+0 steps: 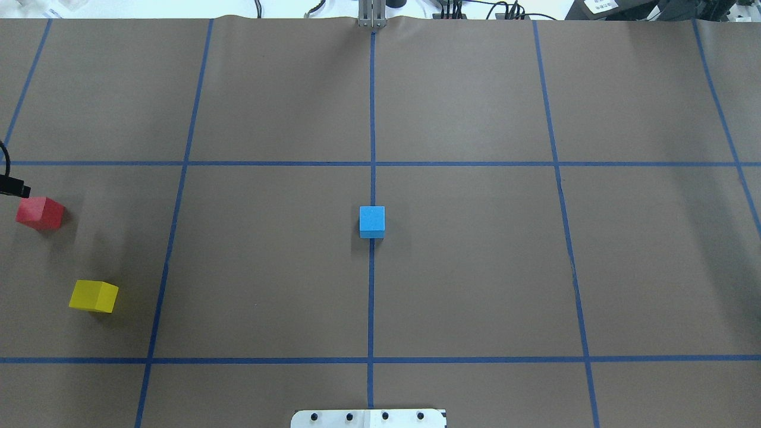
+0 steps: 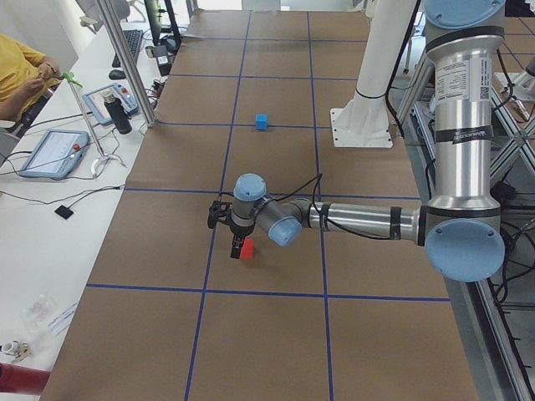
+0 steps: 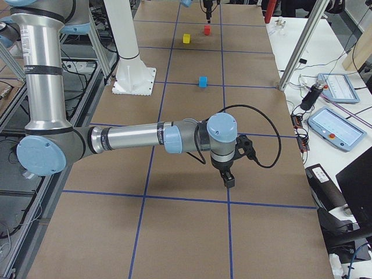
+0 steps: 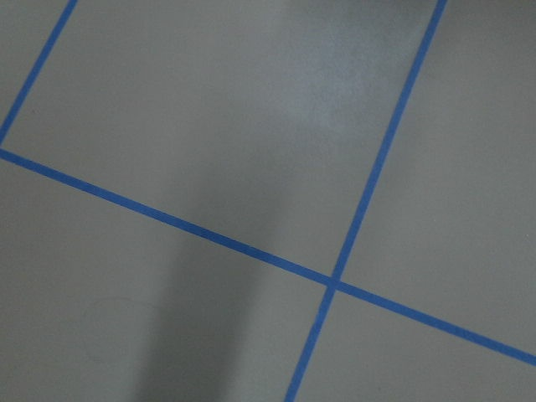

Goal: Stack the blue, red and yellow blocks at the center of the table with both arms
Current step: 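Lower the left gripper onto the red cube and close it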

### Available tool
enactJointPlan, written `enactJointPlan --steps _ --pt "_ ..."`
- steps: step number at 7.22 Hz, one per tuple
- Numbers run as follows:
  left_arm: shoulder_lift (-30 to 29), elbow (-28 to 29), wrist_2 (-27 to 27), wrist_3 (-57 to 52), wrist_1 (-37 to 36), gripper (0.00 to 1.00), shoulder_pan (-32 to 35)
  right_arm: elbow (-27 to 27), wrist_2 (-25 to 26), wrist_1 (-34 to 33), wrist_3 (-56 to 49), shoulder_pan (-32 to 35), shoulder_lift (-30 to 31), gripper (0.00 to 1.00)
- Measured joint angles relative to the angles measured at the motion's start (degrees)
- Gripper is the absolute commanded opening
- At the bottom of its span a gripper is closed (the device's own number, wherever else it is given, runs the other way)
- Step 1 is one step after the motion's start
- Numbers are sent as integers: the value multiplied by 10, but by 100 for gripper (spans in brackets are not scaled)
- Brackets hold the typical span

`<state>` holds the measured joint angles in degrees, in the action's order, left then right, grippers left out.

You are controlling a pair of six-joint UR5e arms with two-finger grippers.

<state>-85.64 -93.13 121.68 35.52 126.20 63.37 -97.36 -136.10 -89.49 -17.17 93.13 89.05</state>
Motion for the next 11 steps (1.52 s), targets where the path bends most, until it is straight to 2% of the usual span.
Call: enactJointPlan --steps 4,5,6,7,11 --pt "-18 73 -13 19 68 100 -39 1 5 5 -13 6 16 100" --pt "-19 80 -13 24 75 96 -46 0 6 6 -13 6 19 100" --pt "-19 82 -13 26 82 42 -52 -1 6 6 -13 6 21 100" --pt "-17 84 -13 25 91 0 -56 -1 7 6 -14 6 23 100" --pt "-17 59 -7 20 88 0 -57 9 10 6 -12 6 25 99"
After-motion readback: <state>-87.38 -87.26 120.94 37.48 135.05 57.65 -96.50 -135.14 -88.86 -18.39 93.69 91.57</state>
